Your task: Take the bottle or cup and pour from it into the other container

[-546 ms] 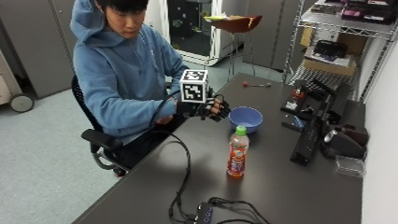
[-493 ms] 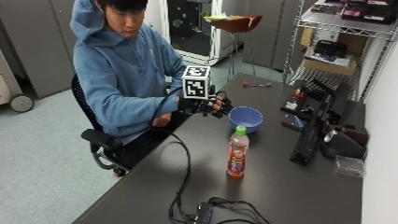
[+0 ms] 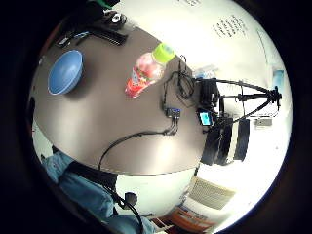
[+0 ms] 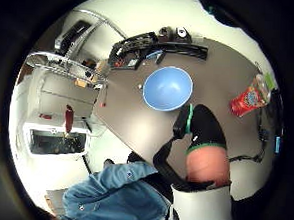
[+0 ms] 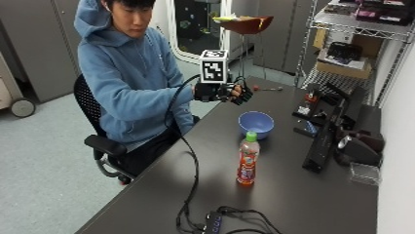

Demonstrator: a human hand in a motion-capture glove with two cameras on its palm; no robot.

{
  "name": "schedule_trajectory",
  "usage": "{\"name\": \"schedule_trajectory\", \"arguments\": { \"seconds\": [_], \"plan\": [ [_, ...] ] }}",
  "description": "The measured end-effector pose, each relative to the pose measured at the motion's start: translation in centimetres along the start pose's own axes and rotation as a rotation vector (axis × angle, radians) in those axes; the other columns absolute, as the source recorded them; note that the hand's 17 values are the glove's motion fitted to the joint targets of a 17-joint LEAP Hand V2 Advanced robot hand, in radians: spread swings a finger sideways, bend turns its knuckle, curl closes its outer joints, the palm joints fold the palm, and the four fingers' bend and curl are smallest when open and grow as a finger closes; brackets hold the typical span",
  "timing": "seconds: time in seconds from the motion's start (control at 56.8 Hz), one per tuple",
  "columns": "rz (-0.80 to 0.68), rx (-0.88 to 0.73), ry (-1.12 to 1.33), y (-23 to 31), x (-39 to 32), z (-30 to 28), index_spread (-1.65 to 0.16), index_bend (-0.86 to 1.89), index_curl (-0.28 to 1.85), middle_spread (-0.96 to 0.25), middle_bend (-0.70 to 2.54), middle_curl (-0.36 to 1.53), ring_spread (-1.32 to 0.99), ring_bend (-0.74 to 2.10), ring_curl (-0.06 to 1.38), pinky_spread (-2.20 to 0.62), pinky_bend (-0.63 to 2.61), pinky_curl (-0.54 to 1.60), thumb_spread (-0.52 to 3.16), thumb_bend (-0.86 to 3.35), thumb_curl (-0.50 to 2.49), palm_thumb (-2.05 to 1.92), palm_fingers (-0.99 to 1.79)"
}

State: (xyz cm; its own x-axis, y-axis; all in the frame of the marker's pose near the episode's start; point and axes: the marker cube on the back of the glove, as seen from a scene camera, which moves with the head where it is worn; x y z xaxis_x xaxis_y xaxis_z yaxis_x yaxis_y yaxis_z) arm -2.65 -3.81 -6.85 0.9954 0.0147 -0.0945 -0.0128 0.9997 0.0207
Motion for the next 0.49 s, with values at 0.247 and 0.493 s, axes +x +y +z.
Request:
{"name": "schedule_trajectory", "arguments": {
  "seconds": [0.247, 0.493],
  "plan": [
    [0.011, 0.045, 0.072, -1.2, 2.0, -0.8, -0.36, 0.18, 0.31, 0.03, 0.16, 0.23, 0.09, 0.27, 0.23, 0.20, 0.38, 0.30, 1.10, 0.12, 0.44, 0.64, 0.30],
    [0.056, 0.018, 0.077, -1.8, 7.3, -1.4, -0.36, 0.17, 0.31, 0.02, 0.17, 0.24, 0.09, 0.27, 0.25, 0.20, 0.38, 0.32, 1.12, 0.04, 0.48, 0.66, 0.29]
  ]
}}
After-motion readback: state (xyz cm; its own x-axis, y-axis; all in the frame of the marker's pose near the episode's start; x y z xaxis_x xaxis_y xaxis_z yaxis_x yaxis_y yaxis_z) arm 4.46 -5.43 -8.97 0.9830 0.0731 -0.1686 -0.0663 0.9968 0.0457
